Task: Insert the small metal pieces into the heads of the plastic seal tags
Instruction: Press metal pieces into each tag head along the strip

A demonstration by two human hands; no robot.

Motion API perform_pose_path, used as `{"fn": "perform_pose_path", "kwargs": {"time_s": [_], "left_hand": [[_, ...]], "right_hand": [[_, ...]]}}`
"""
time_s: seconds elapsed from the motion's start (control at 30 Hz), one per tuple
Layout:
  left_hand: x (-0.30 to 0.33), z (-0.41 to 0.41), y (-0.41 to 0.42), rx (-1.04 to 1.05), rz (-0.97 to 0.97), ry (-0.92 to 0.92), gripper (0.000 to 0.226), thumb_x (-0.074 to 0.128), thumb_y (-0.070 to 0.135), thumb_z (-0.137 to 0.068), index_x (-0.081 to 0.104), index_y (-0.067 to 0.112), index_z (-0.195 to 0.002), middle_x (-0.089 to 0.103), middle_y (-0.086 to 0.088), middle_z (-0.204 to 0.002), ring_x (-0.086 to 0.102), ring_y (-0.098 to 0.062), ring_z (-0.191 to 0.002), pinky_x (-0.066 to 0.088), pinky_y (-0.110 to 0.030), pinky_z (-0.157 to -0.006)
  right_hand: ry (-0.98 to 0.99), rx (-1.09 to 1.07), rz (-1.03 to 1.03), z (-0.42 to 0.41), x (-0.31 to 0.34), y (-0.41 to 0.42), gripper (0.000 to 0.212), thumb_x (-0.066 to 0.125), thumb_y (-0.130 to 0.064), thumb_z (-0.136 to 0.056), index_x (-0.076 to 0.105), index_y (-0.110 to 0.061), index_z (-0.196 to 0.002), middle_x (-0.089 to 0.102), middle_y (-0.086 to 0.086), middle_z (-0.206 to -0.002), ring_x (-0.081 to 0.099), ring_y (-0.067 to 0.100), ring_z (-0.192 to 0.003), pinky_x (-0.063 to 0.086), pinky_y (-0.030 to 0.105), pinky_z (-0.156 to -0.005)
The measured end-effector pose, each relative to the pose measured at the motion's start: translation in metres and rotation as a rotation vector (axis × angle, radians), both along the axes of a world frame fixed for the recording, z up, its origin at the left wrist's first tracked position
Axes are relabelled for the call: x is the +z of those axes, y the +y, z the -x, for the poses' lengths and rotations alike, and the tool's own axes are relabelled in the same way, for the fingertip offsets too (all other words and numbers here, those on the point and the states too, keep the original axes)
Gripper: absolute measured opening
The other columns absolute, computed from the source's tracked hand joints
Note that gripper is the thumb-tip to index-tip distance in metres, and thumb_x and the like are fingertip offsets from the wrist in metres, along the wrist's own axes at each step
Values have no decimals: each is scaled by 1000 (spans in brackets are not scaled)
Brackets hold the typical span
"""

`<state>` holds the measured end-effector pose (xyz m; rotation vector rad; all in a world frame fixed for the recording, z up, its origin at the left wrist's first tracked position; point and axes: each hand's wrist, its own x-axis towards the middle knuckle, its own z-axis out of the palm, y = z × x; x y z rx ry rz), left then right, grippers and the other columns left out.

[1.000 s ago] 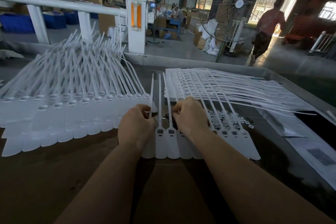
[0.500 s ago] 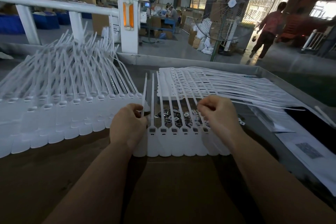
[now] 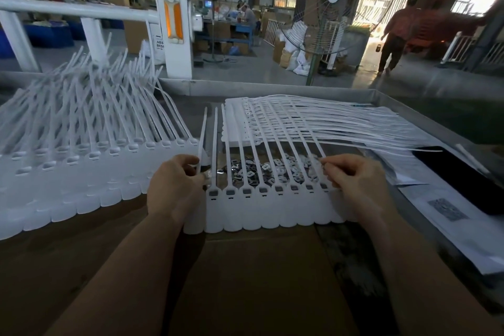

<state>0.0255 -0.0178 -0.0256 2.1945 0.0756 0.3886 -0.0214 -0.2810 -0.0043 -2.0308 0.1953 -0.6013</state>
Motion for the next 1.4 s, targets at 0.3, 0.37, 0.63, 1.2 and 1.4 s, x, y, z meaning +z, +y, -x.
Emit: {"fn": "perform_pose_path", "kwargs": {"time_s": [0.3, 0.37, 0.63, 1.2, 1.4], "left_hand": [[2, 2, 0, 5, -3, 8, 36, 65, 18, -84, 60, 16, -120, 66, -6, -106, 63, -23, -90, 51, -35, -79], [2, 3, 0, 1, 1, 8, 36, 65, 18, -85, 60, 16, -120, 66, -6, -106, 63, -24, -90, 52, -37, -81], [0, 3, 2, 1, 7, 1, 35, 65, 17, -84, 60, 15, -119, 66, -5, -103, 57, -16, -85, 46, -29, -73], [1, 2, 1, 10, 14, -2, 35, 65, 18, -84, 61, 15, -118, 66, -5, -104, 54, -15, -84, 45, -29, -73], [2, 2, 0, 7, 16, -4, 36, 65, 17, -84, 60, 14, -120, 65, -6, -105, 54, -15, -85, 45, -29, -74]], "right_hand": [[8, -124, -20, 1, -3, -9, 5, 66, -10, -84, 70, -13, -81, 67, 0, -75, 56, 3, -62, 42, 9, -53], [55, -154, 36, 0, -3, -11, 8, 62, -11, -87, 70, -11, -88, 67, 3, -84, 56, 6, -70, 41, 13, -58], [270, -171, 312, 2, -3, -13, 19, 44, -16, -97, 62, -11, -100, 58, 9, -111, 48, 18, -92, 32, 26, -74], [228, -205, 214, 9, 5, -14, 7, 75, -11, -75, 68, -12, -76, 66, 6, -88, 61, 20, -85, 51, 35, -79], [224, -180, 117, 6, 3, -14, 19, 73, -5, -75, 64, -20, -69, 62, -3, -75, 59, 13, -75, 45, 25, -67]]}}
